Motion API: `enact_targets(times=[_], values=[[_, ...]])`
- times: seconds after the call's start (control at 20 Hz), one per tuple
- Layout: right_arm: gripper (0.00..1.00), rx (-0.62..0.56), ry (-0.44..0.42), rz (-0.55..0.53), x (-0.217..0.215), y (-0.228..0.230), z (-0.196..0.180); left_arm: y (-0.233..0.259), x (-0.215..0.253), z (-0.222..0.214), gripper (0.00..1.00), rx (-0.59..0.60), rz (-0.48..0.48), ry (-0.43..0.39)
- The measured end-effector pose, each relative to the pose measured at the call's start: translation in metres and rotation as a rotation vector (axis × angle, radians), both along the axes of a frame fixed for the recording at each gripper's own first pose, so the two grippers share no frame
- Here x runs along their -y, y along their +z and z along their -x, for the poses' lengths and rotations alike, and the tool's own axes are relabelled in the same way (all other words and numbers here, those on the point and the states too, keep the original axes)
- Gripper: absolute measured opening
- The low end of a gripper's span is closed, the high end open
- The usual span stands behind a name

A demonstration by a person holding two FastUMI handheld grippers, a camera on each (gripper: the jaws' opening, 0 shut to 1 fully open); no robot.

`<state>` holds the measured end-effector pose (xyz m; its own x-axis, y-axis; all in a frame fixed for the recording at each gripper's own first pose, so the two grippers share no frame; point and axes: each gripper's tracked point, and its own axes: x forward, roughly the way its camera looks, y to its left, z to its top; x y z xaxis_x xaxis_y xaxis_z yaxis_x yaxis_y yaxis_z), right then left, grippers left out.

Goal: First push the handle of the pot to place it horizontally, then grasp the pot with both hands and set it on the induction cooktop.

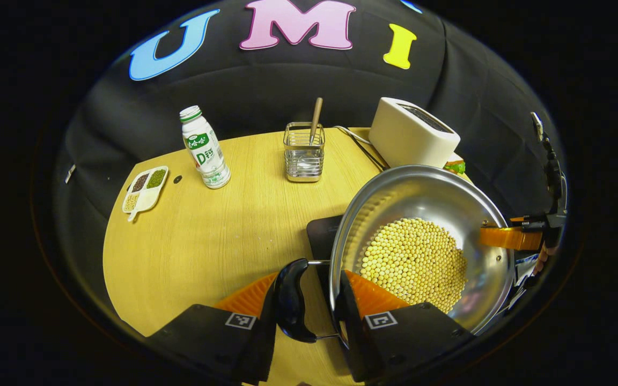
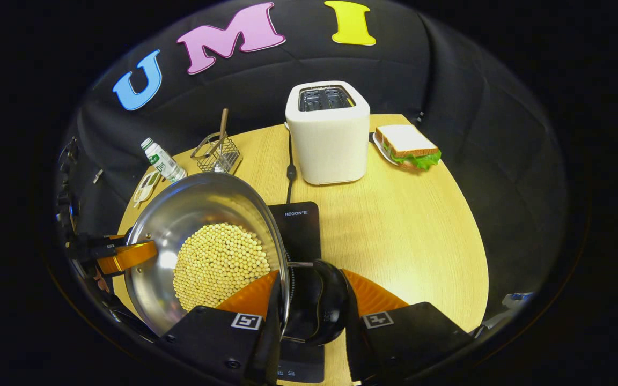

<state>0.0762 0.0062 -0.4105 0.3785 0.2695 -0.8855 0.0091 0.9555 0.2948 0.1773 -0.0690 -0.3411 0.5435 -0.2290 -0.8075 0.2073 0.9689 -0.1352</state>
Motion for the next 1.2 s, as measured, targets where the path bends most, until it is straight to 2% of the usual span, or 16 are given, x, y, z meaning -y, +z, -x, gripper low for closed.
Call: enact_targets(times=[0.8, 0.85, 0.9, 1.2], values=[[0.53, -0.031, 0.004, -0.005, 0.000, -0.017, -0.004, -0.014, 0.003, -0.007, 0.59, -0.027, 0.006, 0.001], [0.49, -0.031, 0.003, -0.007, 0.000, -0.016, -0.004, -0.014, 0.003, -0.007, 0.59, -0.027, 0.008, 0.001], [0.53, -0.033, 0.003, -0.009, 0.001, -0.017, -0.005, -0.014, 0.003, -0.007, 0.59, -0.029, 0.009, 0.003], [0.53, -0.035, 0.001, -0.015, 0.002, -0.015, -0.003, -0.013, 0.002, -0.007, 0.59, -0.032, 0.012, 0.004]])
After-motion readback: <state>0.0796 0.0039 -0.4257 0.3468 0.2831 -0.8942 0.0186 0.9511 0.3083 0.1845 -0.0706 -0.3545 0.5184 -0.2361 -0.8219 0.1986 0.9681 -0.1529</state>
